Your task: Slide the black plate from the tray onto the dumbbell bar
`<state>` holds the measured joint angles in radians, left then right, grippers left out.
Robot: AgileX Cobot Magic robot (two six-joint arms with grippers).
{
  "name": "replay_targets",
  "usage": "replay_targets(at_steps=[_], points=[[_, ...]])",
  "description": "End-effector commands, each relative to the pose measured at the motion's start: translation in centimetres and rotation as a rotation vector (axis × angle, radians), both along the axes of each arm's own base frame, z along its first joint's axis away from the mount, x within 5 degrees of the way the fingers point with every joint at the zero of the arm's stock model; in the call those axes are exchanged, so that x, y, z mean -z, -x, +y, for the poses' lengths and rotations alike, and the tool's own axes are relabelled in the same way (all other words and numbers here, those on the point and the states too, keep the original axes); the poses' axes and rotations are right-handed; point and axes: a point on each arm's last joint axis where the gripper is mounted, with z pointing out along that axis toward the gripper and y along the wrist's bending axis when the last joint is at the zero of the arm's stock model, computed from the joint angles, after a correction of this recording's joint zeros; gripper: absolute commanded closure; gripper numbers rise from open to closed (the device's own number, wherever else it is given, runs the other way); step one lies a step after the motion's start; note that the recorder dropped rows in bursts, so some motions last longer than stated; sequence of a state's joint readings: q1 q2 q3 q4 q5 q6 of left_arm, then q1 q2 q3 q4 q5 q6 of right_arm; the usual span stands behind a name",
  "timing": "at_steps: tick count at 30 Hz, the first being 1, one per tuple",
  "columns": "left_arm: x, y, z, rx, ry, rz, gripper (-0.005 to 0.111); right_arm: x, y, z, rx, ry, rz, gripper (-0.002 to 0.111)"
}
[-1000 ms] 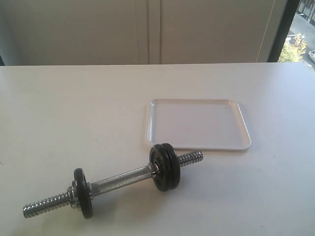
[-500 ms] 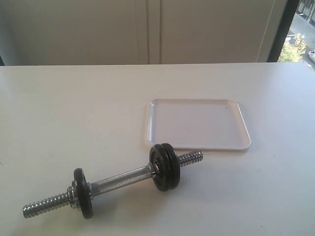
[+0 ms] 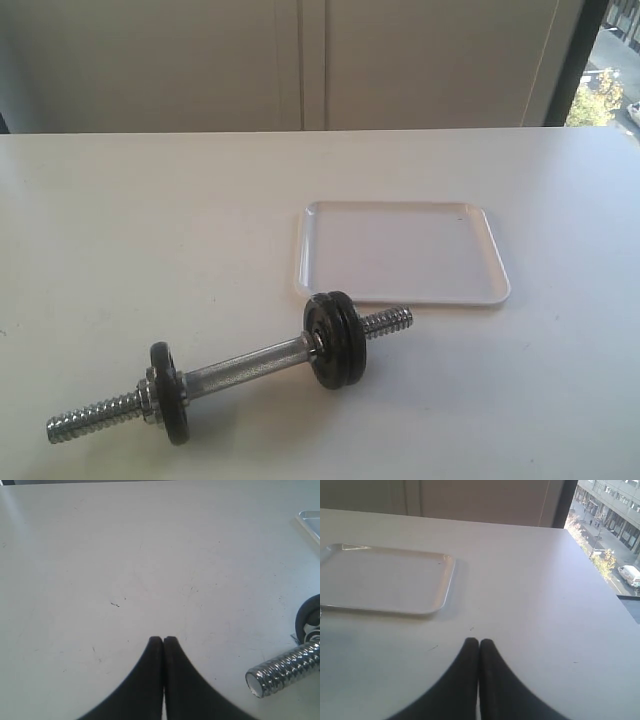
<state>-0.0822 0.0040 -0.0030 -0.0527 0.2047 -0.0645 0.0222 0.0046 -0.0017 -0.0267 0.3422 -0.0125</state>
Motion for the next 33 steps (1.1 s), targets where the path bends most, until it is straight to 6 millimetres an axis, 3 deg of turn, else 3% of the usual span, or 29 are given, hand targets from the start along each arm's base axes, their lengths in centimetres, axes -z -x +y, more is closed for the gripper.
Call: replay_targets(at_steps=[1,6,21,33], points=[[0.08,0.01,0.02,-0.003,0.0,-0.001,0.107,-0.04,0.0,-0.04,0.005,0.006,-0.011,0.108],[0.14,0.01,0.25,-0.006,-0.067,-0.001,0.107,-0.04,0.01,0.02,-0.008,0.006,-0.011,0.108],[0.16,-0.02,0.86,-0.122,-0.067,0.004,0.107,-0.04,0.01,0.25,-0.053,0.018,-0.012,0.108],[0.16,-0.02,0.75,-0.103,-0.063,0.004,0.107,-0.04,0.01,0.25,-0.041,-0.008,-0.011,0.108]])
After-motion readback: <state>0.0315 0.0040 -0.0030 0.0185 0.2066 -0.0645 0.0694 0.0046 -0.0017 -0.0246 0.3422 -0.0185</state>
